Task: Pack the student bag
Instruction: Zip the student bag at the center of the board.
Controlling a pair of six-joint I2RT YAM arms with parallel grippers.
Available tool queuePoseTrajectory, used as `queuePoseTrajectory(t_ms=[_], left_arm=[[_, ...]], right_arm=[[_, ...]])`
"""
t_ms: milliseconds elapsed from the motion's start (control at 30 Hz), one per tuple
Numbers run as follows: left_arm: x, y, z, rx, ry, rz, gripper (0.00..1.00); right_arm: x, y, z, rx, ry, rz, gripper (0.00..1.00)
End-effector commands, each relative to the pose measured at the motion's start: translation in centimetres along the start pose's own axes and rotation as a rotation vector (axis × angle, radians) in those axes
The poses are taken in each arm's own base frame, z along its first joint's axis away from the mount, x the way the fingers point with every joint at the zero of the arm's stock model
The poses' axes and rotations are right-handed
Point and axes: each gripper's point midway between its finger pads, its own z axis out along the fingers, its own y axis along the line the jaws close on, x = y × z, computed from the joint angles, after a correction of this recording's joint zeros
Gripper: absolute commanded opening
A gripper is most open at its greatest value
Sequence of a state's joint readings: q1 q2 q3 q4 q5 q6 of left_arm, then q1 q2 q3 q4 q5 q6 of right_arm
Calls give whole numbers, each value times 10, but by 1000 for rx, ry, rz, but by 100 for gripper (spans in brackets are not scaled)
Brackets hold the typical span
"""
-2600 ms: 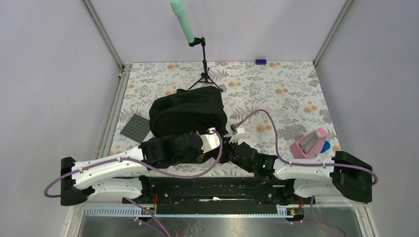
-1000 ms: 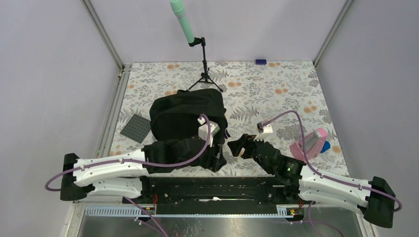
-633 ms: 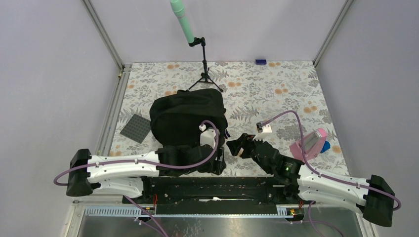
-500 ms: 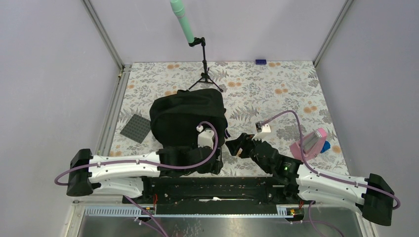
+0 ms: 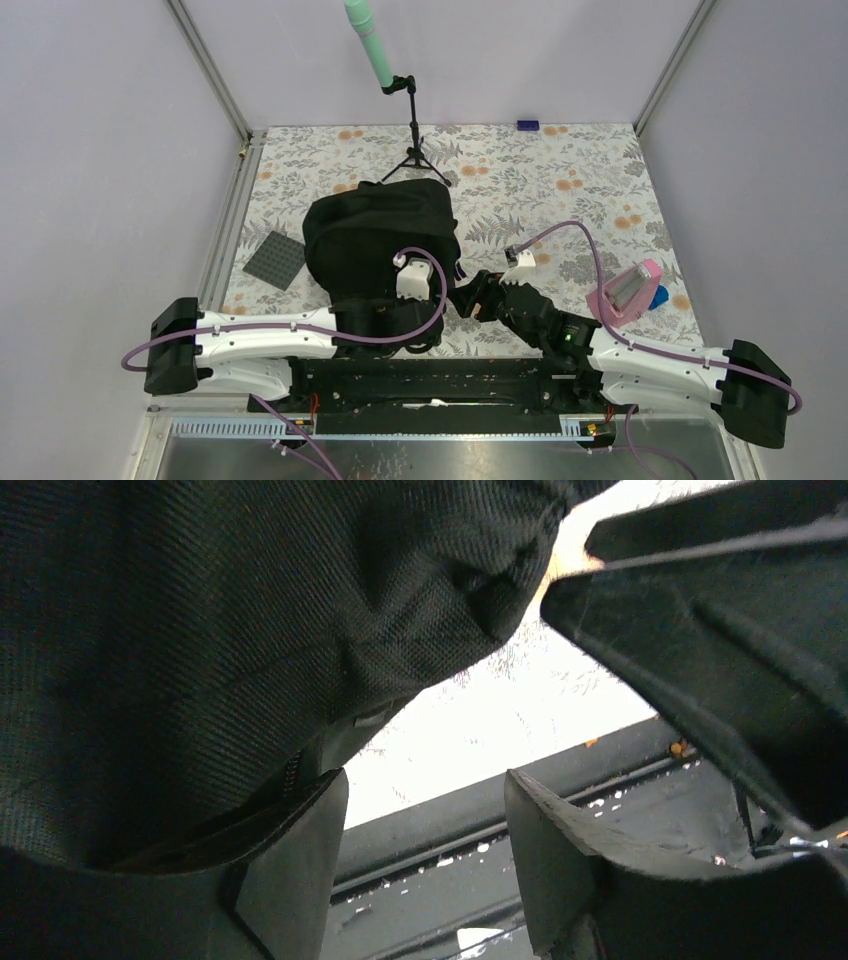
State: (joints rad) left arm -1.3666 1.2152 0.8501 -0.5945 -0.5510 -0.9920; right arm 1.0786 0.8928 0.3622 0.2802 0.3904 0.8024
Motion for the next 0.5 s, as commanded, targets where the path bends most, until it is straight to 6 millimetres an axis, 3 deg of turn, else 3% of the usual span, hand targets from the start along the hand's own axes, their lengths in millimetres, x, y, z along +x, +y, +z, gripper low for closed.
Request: queuePoseTrajectory(t_ms=[0,467], left_arm=[[-25,-3,4,-17,-131,-48,60],[-44,11,22,-181,-264,-19,41]], right_arm=[[-18,26,2,-70,-34,48,69],[-14,31,3,-88,-15,56,66]])
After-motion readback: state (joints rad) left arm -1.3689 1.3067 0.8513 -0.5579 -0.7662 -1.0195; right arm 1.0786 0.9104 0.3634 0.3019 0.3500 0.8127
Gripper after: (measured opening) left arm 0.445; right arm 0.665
